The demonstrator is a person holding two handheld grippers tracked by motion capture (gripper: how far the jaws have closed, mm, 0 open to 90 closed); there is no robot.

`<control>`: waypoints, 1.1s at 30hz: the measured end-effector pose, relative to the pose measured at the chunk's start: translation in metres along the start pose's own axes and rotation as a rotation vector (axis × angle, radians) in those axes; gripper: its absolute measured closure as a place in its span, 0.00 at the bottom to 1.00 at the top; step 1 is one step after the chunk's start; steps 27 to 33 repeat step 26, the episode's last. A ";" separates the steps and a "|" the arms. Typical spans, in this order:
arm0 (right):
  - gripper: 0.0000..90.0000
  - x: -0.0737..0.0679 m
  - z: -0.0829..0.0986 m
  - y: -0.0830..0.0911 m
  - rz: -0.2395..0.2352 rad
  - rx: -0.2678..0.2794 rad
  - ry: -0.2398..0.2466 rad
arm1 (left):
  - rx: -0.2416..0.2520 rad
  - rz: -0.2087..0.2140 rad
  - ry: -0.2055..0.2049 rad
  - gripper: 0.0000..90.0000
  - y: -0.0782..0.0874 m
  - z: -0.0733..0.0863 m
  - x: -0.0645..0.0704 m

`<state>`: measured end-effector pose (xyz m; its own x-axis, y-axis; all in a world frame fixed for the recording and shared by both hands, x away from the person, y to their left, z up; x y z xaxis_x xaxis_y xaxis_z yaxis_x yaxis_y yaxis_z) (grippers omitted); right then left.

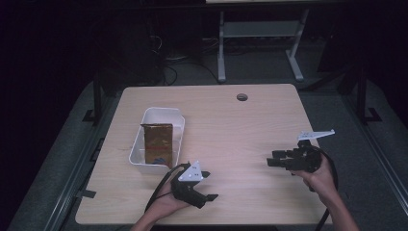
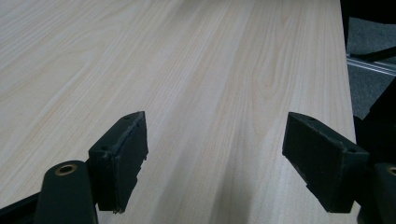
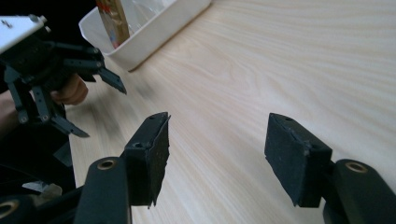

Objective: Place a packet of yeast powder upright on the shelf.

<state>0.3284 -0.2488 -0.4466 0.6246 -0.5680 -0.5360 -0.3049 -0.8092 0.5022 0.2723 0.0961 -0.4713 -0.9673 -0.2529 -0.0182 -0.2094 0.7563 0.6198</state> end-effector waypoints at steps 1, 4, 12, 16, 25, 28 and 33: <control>0.44 0.001 0.002 0.001 0.002 0.000 -0.001 | 0.000 -0.001 0.001 0.24 0.000 0.000 0.000; 0.44 0.002 0.010 0.003 0.002 0.005 -0.009 | 0.006 -0.001 0.004 0.24 0.001 0.000 0.000; 0.42 -0.002 0.025 0.008 0.024 0.000 -0.008 | 0.003 0.001 0.007 0.24 0.001 0.000 -0.001; 0.42 -0.003 0.033 0.007 0.047 -0.002 -0.010 | 0.006 -0.002 0.006 0.24 0.002 0.000 -0.001; 0.40 -0.013 0.049 0.003 0.104 0.000 0.026 | 0.002 0.001 0.010 0.24 0.001 0.001 -0.001; 0.40 -0.014 0.049 0.003 0.102 0.004 0.025 | 0.000 0.004 0.008 0.24 0.000 0.001 -0.001; 0.40 -0.014 0.049 0.003 0.102 0.004 0.025 | 0.000 0.004 0.008 0.24 0.000 0.001 -0.001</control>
Point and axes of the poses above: each handheld gripper's, and its own axes: y roughly backward along the jaws, z roughly out of its underside, x roughly to its right, the point moved 3 cm from there along -y, roughly forward along the jaws, and after that the axes turned 5 degrees about -y, right-handed, at the moved point
